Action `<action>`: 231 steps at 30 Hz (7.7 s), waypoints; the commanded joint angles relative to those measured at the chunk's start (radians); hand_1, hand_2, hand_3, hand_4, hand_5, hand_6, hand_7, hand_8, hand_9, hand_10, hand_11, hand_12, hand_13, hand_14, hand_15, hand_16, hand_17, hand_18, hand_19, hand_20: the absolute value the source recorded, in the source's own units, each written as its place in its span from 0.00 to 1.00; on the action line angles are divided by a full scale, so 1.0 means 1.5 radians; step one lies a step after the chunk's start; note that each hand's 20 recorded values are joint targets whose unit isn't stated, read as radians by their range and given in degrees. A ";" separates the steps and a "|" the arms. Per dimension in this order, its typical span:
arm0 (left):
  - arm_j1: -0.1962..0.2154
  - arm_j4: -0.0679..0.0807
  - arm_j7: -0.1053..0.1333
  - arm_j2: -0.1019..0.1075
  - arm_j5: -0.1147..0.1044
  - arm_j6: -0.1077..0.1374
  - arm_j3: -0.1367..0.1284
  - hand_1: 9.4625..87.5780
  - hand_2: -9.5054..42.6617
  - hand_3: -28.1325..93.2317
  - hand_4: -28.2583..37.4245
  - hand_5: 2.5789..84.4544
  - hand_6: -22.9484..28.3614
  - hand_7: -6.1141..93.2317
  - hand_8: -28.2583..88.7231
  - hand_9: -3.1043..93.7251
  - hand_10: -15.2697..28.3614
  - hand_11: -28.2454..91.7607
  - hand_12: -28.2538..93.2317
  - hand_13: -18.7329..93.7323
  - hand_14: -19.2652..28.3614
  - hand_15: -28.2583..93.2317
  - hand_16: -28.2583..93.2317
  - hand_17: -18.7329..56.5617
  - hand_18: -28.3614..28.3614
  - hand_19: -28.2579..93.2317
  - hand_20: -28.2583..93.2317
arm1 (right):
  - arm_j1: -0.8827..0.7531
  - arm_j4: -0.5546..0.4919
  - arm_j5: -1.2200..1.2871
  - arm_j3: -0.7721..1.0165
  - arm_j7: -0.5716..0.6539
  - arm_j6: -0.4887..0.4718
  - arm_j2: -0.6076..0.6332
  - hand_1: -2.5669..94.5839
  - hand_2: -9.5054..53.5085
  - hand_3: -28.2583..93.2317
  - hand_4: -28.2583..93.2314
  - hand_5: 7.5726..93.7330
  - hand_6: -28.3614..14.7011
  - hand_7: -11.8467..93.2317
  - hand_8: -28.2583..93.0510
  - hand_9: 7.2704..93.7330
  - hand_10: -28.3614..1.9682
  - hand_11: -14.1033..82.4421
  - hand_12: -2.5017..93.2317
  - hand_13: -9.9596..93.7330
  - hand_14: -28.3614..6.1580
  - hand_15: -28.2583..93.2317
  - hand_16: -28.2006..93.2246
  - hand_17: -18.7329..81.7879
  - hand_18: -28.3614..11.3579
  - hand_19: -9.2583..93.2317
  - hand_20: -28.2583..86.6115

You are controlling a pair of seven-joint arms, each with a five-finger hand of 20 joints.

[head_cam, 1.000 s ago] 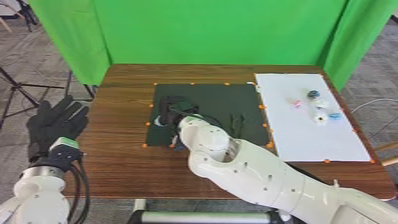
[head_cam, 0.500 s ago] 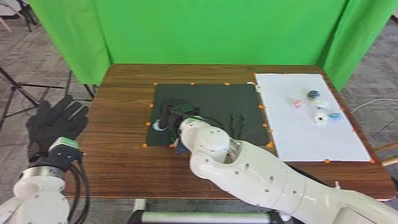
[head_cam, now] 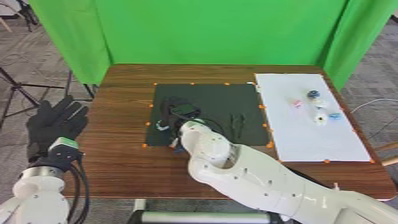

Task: Arrange flowers

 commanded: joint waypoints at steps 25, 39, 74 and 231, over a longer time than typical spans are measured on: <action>0.087 -0.040 0.025 -0.026 0.011 -0.038 -0.054 0.25 0.30 0.82 0.01 0.43 0.61 0.26 0.16 0.36 0.70 0.45 0.32 0.36 0.73 0.57 0.15 0.17 0.74 0.47 0.30 | -0.352 -0.258 0.000 0.590 -0.023 -0.178 0.320 0.47 0.00 0.88 0.00 0.54 0.53 0.38 0.12 0.53 0.35 0.33 0.21 0.65 0.43 0.77 0.45 0.52 0.11 0.93 0.55; 0.087 -0.032 0.029 -0.027 0.004 -0.043 -0.062 0.21 0.34 0.82 0.00 0.43 0.60 0.26 0.15 0.36 0.69 0.45 0.32 0.37 0.73 0.56 0.16 0.17 0.74 0.47 0.30 | -0.392 -0.180 0.007 0.659 0.076 -0.231 0.358 0.47 0.00 0.88 0.00 0.51 0.50 0.31 0.13 0.48 0.38 0.29 0.18 0.65 0.45 0.74 0.42 0.52 0.12 0.90 0.55; 0.097 -0.025 -0.022 -0.055 0.032 -0.107 -0.078 0.21 0.34 0.82 0.00 0.43 0.60 0.24 0.16 0.35 0.69 0.42 0.32 0.36 0.73 0.54 0.17 0.17 0.74 0.46 0.30 | -0.388 -0.108 -0.047 0.593 0.079 -0.128 0.348 0.64 0.02 0.79 0.00 0.74 0.65 0.44 0.23 0.84 0.66 0.21 0.38 0.75 0.57 0.71 0.55 0.56 0.16 0.93 0.58; 0.032 -0.011 -0.025 -0.025 0.018 -0.087 -0.029 0.22 0.34 0.82 0.00 0.43 0.59 0.27 0.15 0.36 0.68 0.45 0.31 0.38 0.71 0.57 0.15 0.18 0.74 0.46 0.30 | -0.057 -0.082 0.035 0.333 -0.113 -0.382 0.060 0.30 0.18 0.90 0.07 0.44 0.58 0.33 0.12 0.31 0.17 0.23 0.14 0.59 0.29 0.83 0.41 0.48 0.07 0.87 0.58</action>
